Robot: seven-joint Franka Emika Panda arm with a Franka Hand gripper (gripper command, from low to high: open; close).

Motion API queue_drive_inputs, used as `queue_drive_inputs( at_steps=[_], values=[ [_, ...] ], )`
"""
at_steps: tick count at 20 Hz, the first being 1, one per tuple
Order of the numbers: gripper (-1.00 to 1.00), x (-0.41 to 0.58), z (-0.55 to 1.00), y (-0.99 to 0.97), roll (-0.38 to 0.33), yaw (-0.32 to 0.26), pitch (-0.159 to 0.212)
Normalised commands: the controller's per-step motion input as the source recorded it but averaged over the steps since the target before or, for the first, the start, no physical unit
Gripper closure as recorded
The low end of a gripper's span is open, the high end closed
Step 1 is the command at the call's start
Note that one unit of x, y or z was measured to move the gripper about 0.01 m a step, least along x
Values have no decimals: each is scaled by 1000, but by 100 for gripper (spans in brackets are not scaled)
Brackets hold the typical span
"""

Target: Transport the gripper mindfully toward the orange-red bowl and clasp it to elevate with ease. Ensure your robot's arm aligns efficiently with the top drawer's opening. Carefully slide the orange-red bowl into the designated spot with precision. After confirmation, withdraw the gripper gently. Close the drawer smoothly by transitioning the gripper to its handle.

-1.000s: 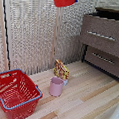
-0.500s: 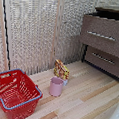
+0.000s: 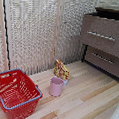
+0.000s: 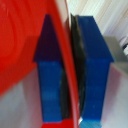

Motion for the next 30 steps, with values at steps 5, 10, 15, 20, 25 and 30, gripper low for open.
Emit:
queue_drive_inputs(
  at_steps=[5,10,15,20,25,30],
  values=[
    [100,0,282,-921,51,-63,23],
    [100,0,101,-885,44,-83,4],
    [100,0,-25,-760,32,-144,-7],
    [100,3,-130,-577,15,-87,0],
    [100,5,-276,-83,0,-5,19],
    [100,101,-238,-92,0,0,-1]
  ],
)
